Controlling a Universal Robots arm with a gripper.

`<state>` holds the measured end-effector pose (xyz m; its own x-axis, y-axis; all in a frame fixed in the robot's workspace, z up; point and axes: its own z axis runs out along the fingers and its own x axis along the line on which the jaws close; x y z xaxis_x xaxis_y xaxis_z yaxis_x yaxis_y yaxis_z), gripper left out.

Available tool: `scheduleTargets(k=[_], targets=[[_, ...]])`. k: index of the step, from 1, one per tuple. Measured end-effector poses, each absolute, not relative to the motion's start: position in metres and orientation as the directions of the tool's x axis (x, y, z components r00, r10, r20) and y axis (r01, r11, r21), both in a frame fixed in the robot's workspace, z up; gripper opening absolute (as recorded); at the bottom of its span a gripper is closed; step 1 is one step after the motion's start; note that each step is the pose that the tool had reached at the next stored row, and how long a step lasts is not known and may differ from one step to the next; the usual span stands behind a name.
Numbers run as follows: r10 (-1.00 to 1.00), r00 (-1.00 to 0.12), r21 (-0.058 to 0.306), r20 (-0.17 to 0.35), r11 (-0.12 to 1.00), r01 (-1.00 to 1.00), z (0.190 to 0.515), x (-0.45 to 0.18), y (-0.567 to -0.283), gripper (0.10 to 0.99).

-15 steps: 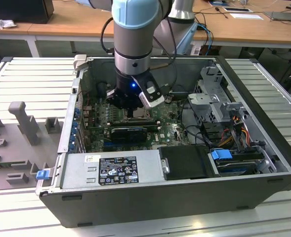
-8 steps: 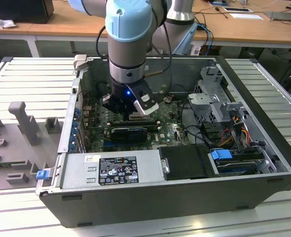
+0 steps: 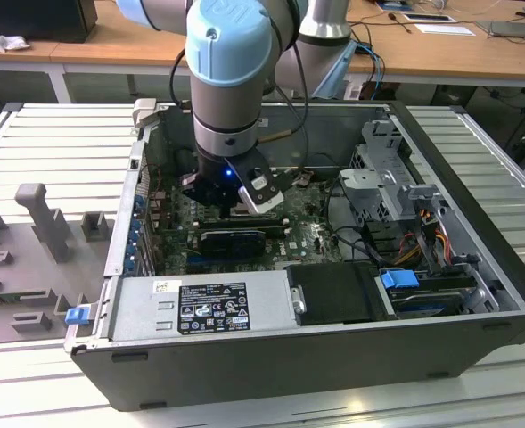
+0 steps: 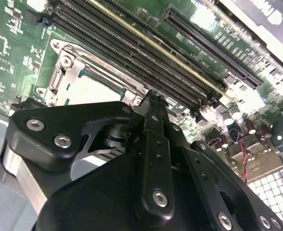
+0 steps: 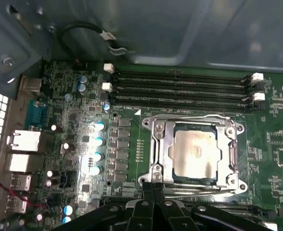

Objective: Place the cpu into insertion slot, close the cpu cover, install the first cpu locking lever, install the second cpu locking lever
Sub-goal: 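Install the second cpu locking lever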

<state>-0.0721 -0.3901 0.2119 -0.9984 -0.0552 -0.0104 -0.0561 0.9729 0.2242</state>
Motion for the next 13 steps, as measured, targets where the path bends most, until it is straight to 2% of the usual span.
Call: scheduleTargets(k=[6,13], targets=[[-0.055,-0.998,0.265,-0.013,0.963,-0.056,0.2048,-0.0731,-0.3923,0.106],[-0.054,-0.998,0.284,-0.015,0.957,-0.056,0.2055,-0.0746,-0.3978,0.106]])
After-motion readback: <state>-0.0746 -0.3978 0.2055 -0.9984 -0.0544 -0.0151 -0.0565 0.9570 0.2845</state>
